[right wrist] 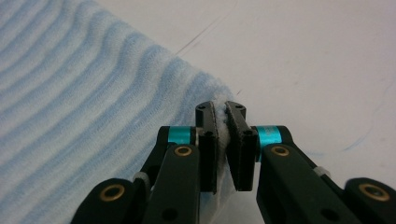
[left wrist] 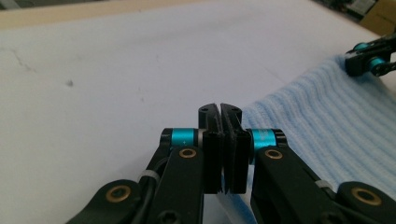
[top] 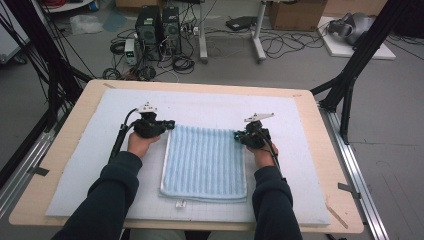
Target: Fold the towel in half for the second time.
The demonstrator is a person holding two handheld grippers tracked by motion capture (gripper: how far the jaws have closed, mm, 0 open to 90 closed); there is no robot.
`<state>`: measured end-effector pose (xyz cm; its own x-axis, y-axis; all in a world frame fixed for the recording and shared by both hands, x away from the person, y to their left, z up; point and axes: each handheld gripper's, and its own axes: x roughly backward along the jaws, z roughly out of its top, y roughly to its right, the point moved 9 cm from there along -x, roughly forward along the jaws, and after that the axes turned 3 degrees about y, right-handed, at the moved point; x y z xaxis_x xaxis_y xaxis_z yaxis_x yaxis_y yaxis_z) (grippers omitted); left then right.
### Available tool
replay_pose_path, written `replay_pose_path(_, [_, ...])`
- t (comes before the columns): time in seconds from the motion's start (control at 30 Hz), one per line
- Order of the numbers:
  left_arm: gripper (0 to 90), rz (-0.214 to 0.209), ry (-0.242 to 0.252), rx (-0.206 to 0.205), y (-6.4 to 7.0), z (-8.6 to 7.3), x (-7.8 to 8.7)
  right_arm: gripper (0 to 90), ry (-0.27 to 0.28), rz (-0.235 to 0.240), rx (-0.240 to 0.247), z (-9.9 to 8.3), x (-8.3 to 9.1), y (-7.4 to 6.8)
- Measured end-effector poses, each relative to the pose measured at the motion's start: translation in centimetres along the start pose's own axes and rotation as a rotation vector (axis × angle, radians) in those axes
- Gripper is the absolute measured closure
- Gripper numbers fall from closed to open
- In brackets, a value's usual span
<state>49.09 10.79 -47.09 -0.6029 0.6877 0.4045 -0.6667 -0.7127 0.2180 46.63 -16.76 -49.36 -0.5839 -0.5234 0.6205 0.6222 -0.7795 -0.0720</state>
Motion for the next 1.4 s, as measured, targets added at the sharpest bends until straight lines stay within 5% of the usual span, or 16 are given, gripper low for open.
replay_pose_path(0.3, [87.0,0.002,0.112,-0.011,0.2,3.6,0.2,83.9,0.103,-0.086,-0.032,3.6,0.7,1.6])
replay_pose_path(0.73, [86.8,-0.076,0.135,-0.047,3.0,2.5,3.1,83.8,0.178,-0.027,-0.007,2.7,3.7,-0.5])
replay_pose_path(1.1, [86.8,-0.123,0.164,-0.046,6.0,-0.5,6.9,83.6,0.208,-0.002,0.038,0.7,6.7,-3.9])
replay_pose_path(1.4, [86.7,-0.139,0.126,-0.066,8.8,-4.2,8.9,83.5,0.204,-0.007,0.033,-2.7,8.6,-6.7])
